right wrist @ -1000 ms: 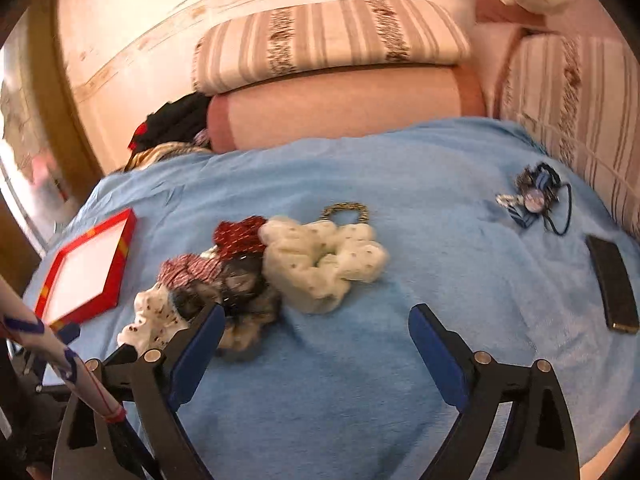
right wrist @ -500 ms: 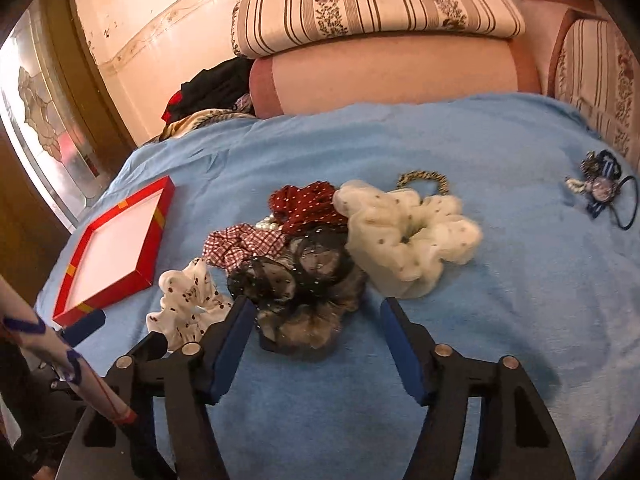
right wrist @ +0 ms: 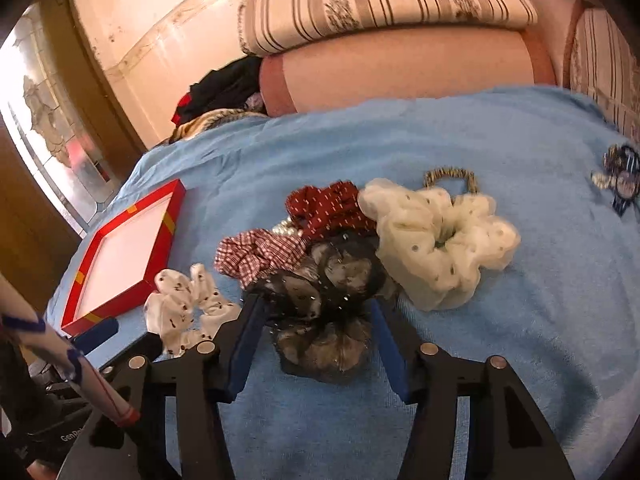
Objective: Organize jewelry
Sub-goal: 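Grasp the white cherry-print scrunchie with the left tool while the right tool grasps the black sheer scrunchie, then carry both held scrunchies over the red-rimmed tray with both tools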
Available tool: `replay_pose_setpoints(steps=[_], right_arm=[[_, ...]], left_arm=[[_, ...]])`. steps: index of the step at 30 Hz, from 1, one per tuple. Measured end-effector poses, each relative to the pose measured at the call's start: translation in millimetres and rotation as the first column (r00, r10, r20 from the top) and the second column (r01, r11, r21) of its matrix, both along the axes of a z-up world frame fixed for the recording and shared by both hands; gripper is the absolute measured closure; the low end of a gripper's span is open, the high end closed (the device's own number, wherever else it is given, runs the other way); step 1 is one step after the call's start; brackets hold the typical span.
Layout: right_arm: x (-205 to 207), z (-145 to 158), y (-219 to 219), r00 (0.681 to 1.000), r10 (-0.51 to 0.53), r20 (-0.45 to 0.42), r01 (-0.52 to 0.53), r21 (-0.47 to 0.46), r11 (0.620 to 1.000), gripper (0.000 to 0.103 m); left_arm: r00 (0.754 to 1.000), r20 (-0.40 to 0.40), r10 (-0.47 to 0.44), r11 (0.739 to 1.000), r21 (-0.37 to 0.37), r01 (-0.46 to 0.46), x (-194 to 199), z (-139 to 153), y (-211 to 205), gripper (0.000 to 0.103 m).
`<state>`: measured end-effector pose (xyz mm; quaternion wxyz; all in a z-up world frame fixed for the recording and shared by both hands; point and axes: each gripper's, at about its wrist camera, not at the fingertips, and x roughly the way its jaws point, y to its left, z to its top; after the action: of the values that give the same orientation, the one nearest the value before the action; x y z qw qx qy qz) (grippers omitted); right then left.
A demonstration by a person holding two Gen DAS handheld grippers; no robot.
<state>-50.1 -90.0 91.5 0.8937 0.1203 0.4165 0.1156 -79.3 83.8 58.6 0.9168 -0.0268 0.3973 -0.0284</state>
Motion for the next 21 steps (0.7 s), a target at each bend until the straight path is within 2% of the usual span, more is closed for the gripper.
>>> replay_pose_setpoints(steps=[2, 3, 5, 6, 7, 8, 10, 12, 16, 21], right_arm=[[3, -2, 4, 1.0, 0.019, -0.004, -0.019, -0.005, 1.0, 0.044], [6, -6, 7, 1.0, 0.023, -0.019, -0.023, -0.014, 1.0, 0.044], [12, -17, 12, 0.998, 0.04, -0.057, -0.041, -0.025, 0.999, 0.066], [15, -21, 14, 0.996, 0.048, -0.072, -0.05, -0.036, 0.998, 0.075], [16, -24, 15, 0.996, 0.046, -0.08, -0.05, -0.05, 0.997, 0.079], [15, -24, 15, 0.996, 0.047, -0.076, -0.051, -0.048, 0.998, 0.082], [13, -19, 12, 0.997, 0.044, -0.061, -0.046, -0.037, 0.998, 0.085], [10, -15, 9, 0.998, 0.038, -0.046, -0.039, -0.029, 0.999, 0.086], [0, -6, 1, 0.999, 0.036, -0.023, -0.036, 0.023, 0.999, 0.086], [-11, 11, -2, 0.998, 0.038, 0.042, -0.04, 0.043, 0.998, 0.086]], left_arm=[[1.0, -0.01, -0.019, 1.0, 0.01, 0.019, 2, -4, -5, 0.016], [0.999, -0.021, -0.031, 0.999, 0.019, 0.031, 4, -7, -9, 0.021], [0.997, -0.046, -0.061, 0.998, 0.027, 0.062, 9, -14, -17, 0.034], [0.996, -0.052, -0.069, 0.997, 0.032, 0.071, 12, -17, -18, 0.045], [0.995, -0.059, -0.076, 0.996, 0.034, 0.079, 15, -19, -19, 0.053], [0.994, -0.065, -0.086, 0.996, 0.031, 0.088, 17, -21, -20, 0.057], [0.992, -0.072, -0.106, 0.994, 0.002, 0.106, 20, -24, -19, 0.08], [0.99, -0.07, -0.123, 0.992, -0.027, 0.121, 20, -25, -17, 0.086], [0.993, -0.018, -0.12, 0.992, 0.039, 0.121, 14, -17, -23, 0.09], [0.993, 0.005, -0.119, 0.992, 0.047, 0.119, 11, -11, -23, 0.09]])
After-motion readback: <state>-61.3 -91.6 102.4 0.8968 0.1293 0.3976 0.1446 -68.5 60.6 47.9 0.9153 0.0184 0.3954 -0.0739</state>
